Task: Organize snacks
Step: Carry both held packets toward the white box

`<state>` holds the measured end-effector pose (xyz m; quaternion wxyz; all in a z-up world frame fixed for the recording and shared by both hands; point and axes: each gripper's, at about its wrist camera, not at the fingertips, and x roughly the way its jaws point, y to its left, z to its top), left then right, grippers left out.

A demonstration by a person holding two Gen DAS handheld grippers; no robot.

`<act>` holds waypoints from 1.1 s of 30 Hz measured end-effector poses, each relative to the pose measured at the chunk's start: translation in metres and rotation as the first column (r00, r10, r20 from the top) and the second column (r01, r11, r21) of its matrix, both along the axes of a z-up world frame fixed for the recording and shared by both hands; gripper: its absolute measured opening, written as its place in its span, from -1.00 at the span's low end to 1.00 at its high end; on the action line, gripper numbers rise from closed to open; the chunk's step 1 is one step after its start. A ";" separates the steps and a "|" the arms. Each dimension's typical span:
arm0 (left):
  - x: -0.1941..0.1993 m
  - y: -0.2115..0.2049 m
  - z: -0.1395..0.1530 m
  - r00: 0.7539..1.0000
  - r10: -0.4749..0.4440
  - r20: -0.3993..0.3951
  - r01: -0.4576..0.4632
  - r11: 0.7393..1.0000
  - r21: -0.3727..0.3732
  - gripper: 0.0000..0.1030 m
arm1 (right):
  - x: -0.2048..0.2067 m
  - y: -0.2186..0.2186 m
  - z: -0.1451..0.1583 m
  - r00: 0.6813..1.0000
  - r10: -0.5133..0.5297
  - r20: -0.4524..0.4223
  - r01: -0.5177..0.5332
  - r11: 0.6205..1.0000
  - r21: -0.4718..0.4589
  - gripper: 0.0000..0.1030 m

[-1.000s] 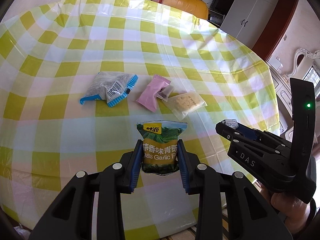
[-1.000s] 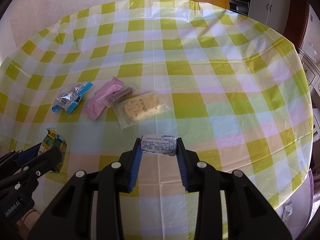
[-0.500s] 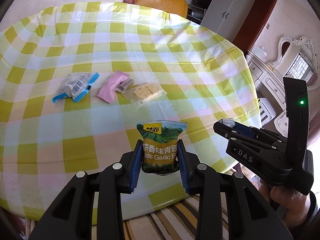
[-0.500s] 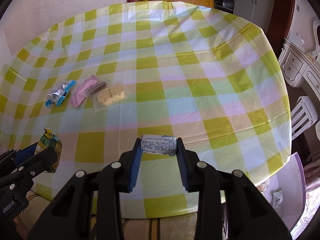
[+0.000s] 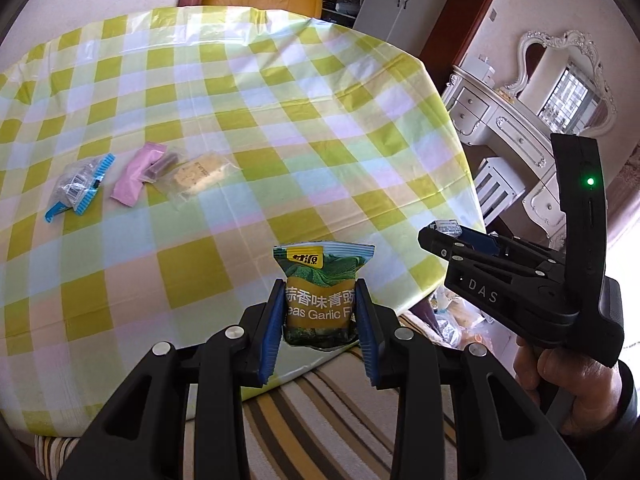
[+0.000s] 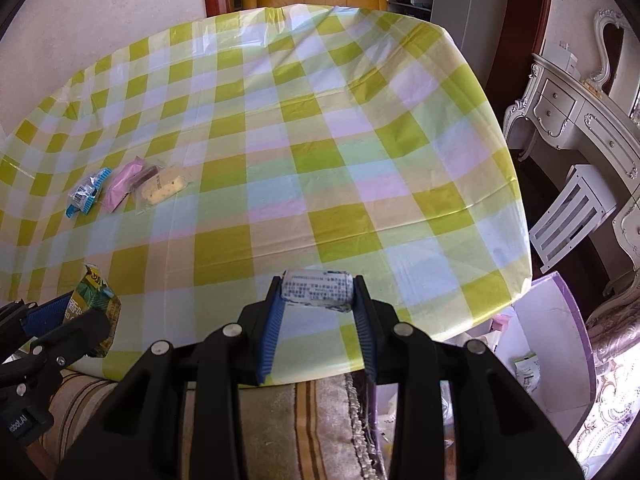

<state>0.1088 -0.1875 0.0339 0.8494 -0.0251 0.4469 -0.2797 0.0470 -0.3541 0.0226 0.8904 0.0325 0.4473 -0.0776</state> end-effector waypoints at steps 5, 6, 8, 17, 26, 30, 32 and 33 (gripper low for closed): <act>-0.007 -0.027 -0.001 0.998 -0.066 -0.015 0.066 0.998 0.006 -0.37 | -0.011 -0.027 -0.004 0.999 -0.051 -0.006 0.051 0.999 -0.003 -0.33; -0.008 -0.032 -0.001 0.997 -0.078 -0.015 0.078 0.997 0.008 -0.37 | -0.013 -0.033 -0.005 0.998 -0.063 -0.008 0.063 0.998 -0.004 -0.33; -0.010 -0.040 -0.002 0.995 -0.101 -0.024 0.101 0.995 0.003 -0.37 | -0.018 -0.044 -0.006 0.996 -0.085 -0.011 0.085 0.996 -0.008 -0.33; -0.016 -0.083 -0.009 0.976 -0.204 -0.075 0.204 0.979 -0.013 -0.37 | -0.043 -0.098 -0.016 0.979 -0.199 -0.034 0.198 0.980 -0.023 -0.33; -0.032 -0.131 -0.016 0.938 -0.329 -0.110 0.330 0.944 -0.012 -0.37 | -0.061 -0.143 -0.024 0.951 -0.305 -0.051 0.303 0.952 -0.037 -0.33; -0.039 -0.150 -0.018 0.917 -0.380 -0.120 0.381 0.924 -0.013 -0.37 | -0.067 -0.157 -0.026 0.939 -0.341 -0.055 0.339 0.940 -0.041 -0.33; -0.043 -0.158 -0.018 0.903 -0.410 -0.128 0.411 0.912 -0.018 -0.36 | -0.069 -0.162 -0.027 0.932 -0.358 -0.057 0.356 0.934 -0.043 -0.32; -0.045 -0.162 -0.019 0.896 -0.424 -0.134 0.424 0.905 -0.026 -0.36 | -0.070 -0.164 -0.027 0.928 -0.368 -0.058 0.365 0.930 -0.045 -0.31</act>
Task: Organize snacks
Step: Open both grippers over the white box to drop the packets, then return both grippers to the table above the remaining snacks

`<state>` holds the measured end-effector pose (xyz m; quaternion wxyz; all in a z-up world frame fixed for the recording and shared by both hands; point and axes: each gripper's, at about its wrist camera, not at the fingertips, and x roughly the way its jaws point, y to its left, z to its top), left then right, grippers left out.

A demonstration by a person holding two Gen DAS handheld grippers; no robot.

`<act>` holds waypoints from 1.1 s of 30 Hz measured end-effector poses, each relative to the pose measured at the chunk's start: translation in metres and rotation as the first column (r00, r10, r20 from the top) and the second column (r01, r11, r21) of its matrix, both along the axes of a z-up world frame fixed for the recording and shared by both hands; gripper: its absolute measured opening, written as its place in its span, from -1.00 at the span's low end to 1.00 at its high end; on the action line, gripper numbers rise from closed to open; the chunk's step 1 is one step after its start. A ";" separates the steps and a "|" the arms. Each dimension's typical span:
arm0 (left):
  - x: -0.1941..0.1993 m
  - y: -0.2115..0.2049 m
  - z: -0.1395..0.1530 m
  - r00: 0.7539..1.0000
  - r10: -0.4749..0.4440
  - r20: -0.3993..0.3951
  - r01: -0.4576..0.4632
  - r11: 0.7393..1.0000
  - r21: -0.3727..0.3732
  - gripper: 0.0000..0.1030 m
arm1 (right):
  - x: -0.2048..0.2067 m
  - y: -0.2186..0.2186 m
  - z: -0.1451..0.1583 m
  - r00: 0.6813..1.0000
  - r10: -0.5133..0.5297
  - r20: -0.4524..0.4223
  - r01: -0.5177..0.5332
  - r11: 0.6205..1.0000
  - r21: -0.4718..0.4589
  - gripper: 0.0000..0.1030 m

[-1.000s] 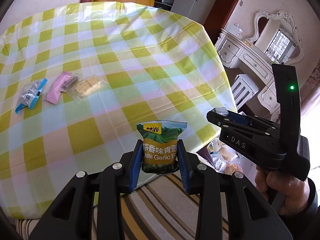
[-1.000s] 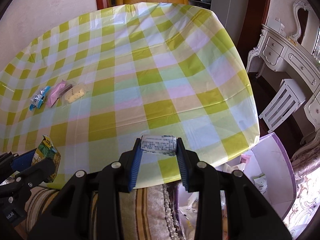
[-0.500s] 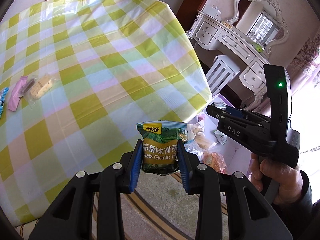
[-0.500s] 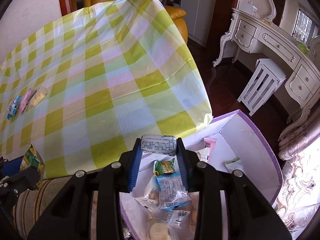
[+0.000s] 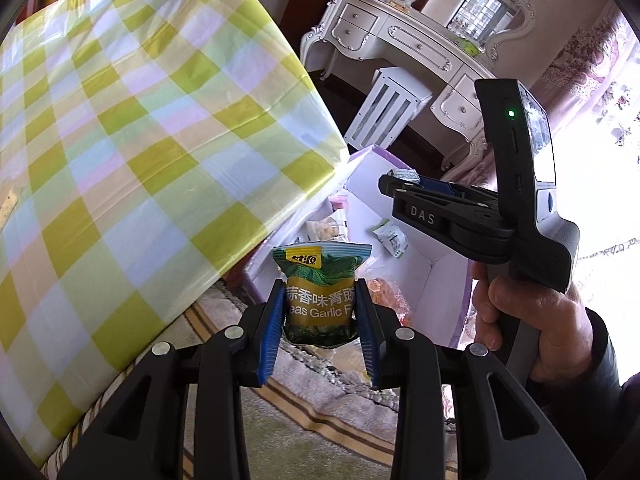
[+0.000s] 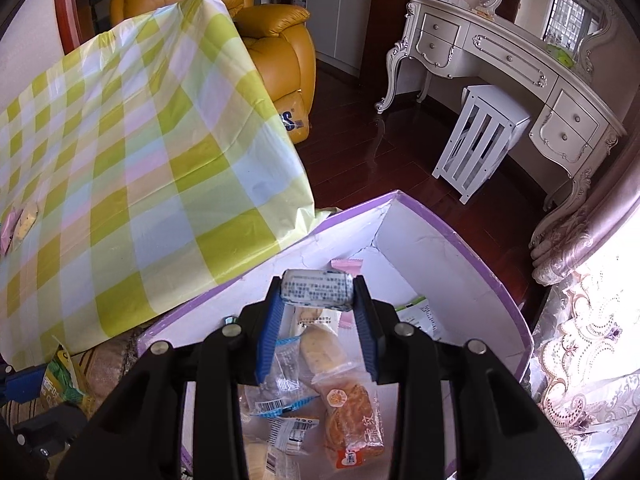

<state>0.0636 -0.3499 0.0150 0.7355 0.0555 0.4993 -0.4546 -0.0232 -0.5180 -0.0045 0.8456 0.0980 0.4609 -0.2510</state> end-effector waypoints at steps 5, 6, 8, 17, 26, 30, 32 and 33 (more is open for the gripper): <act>-0.008 -0.014 -0.002 0.998 -0.058 -0.017 0.057 0.998 -0.006 0.08 | -0.005 -0.008 -0.003 0.999 -0.038 -0.002 0.038 0.999 0.005 0.24; -0.009 -0.014 -0.002 0.998 -0.055 -0.010 0.055 0.998 -0.004 0.29 | -0.005 -0.008 -0.003 0.999 -0.041 -0.002 0.041 0.999 0.005 0.28; -0.007 -0.011 0.001 0.999 -0.043 -0.002 0.043 0.999 -0.015 0.43 | -0.005 -0.008 -0.002 0.999 -0.043 0.001 0.043 0.999 0.005 0.43; 0.003 0.003 0.012 0.991 0.075 0.108 -0.080 0.996 0.038 0.68 | 0.003 0.004 0.003 1.000 -0.010 0.011 0.010 1.000 0.011 0.49; 0.021 0.054 0.054 0.814 0.318 0.487 -0.388 0.920 0.047 0.83 | 0.023 0.041 0.024 0.999 0.037 0.030 -0.035 0.997 -0.073 0.60; 0.031 0.086 0.071 0.707 0.400 0.583 -0.487 0.873 -0.009 0.91 | 0.032 0.064 0.043 0.995 0.032 0.094 -0.018 0.988 -0.152 0.76; 0.035 0.102 0.075 0.659 0.428 0.619 -0.510 0.859 -0.051 0.92 | 0.038 0.081 0.052 0.990 0.077 0.116 -0.052 0.978 -0.202 0.84; 0.038 0.109 0.076 0.642 0.431 0.634 -0.517 0.854 -0.056 0.92 | 0.042 0.088 0.056 0.988 0.092 0.124 -0.063 0.974 -0.219 0.84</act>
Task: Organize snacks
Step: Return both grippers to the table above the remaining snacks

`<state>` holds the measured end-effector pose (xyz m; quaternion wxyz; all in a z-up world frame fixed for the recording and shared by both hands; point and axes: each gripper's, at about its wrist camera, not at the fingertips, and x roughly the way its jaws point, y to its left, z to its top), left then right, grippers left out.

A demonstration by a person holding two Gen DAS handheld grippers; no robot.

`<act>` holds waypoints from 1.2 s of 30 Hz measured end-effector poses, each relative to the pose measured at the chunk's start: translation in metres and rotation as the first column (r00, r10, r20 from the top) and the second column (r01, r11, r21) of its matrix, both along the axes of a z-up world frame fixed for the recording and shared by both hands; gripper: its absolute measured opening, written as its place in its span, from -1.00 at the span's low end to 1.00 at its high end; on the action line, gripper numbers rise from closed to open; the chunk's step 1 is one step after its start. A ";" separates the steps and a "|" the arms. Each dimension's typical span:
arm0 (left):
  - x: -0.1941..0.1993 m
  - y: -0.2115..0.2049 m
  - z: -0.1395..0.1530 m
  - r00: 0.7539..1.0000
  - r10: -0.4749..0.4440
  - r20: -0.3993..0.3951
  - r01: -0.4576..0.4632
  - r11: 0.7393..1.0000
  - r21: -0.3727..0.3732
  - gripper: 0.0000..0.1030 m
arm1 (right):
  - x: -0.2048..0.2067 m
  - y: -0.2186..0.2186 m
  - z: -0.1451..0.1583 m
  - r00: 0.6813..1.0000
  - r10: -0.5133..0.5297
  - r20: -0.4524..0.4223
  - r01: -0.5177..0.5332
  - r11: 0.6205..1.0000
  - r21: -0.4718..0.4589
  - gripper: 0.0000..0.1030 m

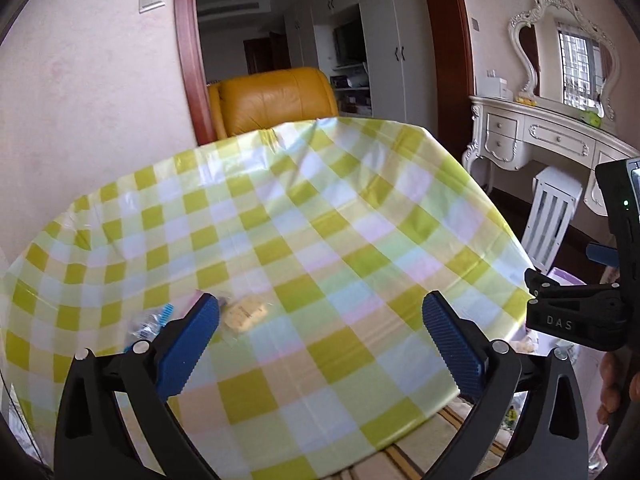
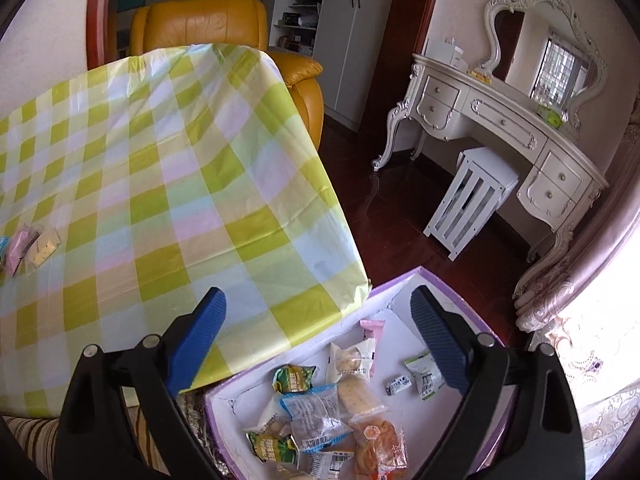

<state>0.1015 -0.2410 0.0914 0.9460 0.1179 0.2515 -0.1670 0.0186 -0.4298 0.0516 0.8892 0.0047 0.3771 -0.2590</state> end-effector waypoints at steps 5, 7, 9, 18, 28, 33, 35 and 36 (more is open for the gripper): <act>0.010 0.037 0.010 1.000 -0.019 0.018 0.021 0.997 -0.073 0.92 | 0.019 0.029 0.012 0.995 0.086 0.044 -0.089 0.994 0.064 0.84; 0.018 0.050 0.014 1.000 -0.022 -0.001 0.022 0.994 -0.111 0.92 | 0.026 0.037 0.016 0.990 0.113 0.087 -0.124 0.983 0.134 0.84; 0.027 0.062 0.016 1.000 -0.014 -0.016 0.012 0.992 -0.124 0.92 | 0.036 0.046 0.017 0.989 0.116 0.091 -0.130 0.978 0.166 0.84; 0.071 0.128 0.008 0.989 0.103 -0.107 -0.124 0.969 -0.211 0.92 | 0.075 0.103 0.017 0.967 0.221 0.126 -0.242 0.951 0.191 0.84; 0.119 0.210 -0.010 0.945 0.242 -0.221 -0.300 0.909 -0.290 0.89 | 0.114 0.146 0.000 0.955 0.282 0.090 -0.296 0.925 0.237 0.84; 0.139 0.236 -0.029 0.918 0.274 -0.286 -0.359 0.880 -0.311 0.88 | 0.131 0.166 -0.013 0.945 0.324 0.052 -0.326 0.909 0.258 0.84; 0.147 0.243 -0.038 0.907 0.279 -0.316 -0.378 0.871 -0.314 0.88 | 0.138 0.174 -0.019 0.943 0.330 0.033 -0.326 0.906 0.270 0.84; 0.150 0.246 -0.043 0.901 0.281 -0.331 -0.386 0.867 -0.316 0.88 | 0.141 0.178 -0.022 0.943 0.332 0.024 -0.325 0.904 0.276 0.84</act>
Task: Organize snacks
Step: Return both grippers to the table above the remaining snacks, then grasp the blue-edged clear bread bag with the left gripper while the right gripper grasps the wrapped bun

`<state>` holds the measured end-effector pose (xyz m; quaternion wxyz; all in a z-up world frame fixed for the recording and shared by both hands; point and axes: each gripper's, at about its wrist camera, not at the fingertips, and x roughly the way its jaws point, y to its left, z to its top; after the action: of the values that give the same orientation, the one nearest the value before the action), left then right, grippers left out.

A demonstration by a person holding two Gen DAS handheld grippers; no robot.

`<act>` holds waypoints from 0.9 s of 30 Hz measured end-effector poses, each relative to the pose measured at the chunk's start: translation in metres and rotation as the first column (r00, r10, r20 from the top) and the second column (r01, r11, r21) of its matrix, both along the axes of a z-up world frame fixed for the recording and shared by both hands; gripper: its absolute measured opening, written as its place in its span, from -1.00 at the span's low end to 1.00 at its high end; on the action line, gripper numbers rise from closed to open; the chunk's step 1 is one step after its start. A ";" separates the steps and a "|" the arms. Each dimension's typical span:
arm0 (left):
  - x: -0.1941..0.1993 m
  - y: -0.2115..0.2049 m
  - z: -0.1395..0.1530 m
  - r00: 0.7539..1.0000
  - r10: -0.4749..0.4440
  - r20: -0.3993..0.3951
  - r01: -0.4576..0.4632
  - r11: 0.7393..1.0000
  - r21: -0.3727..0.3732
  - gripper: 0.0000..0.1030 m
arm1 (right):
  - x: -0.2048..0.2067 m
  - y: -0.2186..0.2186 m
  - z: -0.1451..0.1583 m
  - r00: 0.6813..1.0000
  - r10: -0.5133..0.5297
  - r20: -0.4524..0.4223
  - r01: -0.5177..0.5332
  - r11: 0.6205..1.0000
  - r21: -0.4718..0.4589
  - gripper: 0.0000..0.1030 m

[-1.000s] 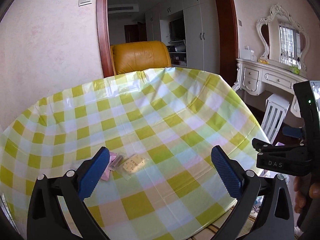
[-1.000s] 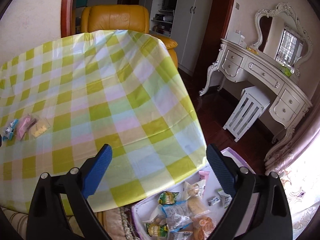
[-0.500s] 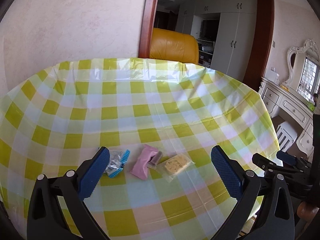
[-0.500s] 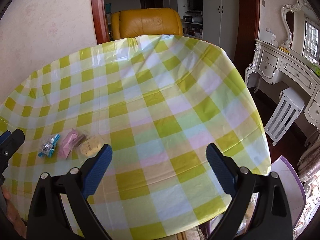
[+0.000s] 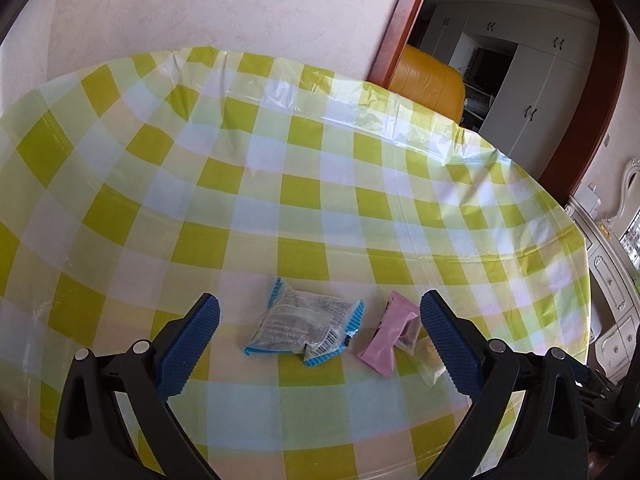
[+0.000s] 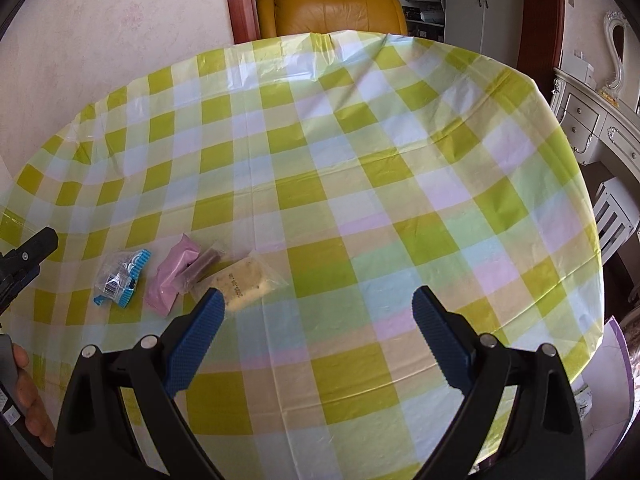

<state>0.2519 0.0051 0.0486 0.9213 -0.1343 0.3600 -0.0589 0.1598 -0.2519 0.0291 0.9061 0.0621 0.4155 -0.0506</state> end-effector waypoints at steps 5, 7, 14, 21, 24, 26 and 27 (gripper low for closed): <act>0.017 0.007 -0.022 0.998 -0.005 -0.056 0.004 1.000 -0.016 0.88 | 0.019 0.024 -0.019 0.997 0.053 -0.053 -0.054 0.998 -0.017 0.84; 0.023 0.006 -0.029 0.997 -0.015 -0.075 0.015 1.000 -0.008 0.88 | 0.028 0.039 -0.026 0.991 0.117 -0.071 -0.121 0.990 -0.066 0.84; 0.045 0.004 -0.051 0.991 -0.055 -0.125 0.058 0.998 0.019 0.88 | 0.055 0.067 -0.042 0.951 0.283 -0.126 -0.304 0.929 -0.212 0.84; 0.061 -0.003 -0.067 0.981 -0.094 -0.167 0.105 0.993 0.055 0.79 | 0.070 0.066 -0.055 0.940 0.307 -0.151 -0.334 0.920 -0.206 0.84; 0.064 -0.004 -0.073 0.976 -0.118 -0.180 0.125 0.992 0.027 0.56 | 0.072 0.068 -0.058 0.933 0.328 -0.149 -0.353 0.914 -0.198 0.84; 0.064 -0.008 -0.076 0.973 -0.133 -0.188 0.142 0.989 0.034 0.37 | 0.072 0.069 -0.062 0.928 0.340 -0.154 -0.365 0.912 -0.187 0.84; 0.064 -0.011 -0.076 0.973 -0.135 -0.186 0.146 0.988 0.046 0.35 | 0.072 0.069 -0.063 0.927 0.342 -0.154 -0.367 0.913 -0.181 0.84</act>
<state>0.3159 -0.0054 -0.0270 0.8816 -0.0859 0.4532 -0.1006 0.2321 -0.1831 -0.0336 0.8752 -0.1117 0.4657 0.0683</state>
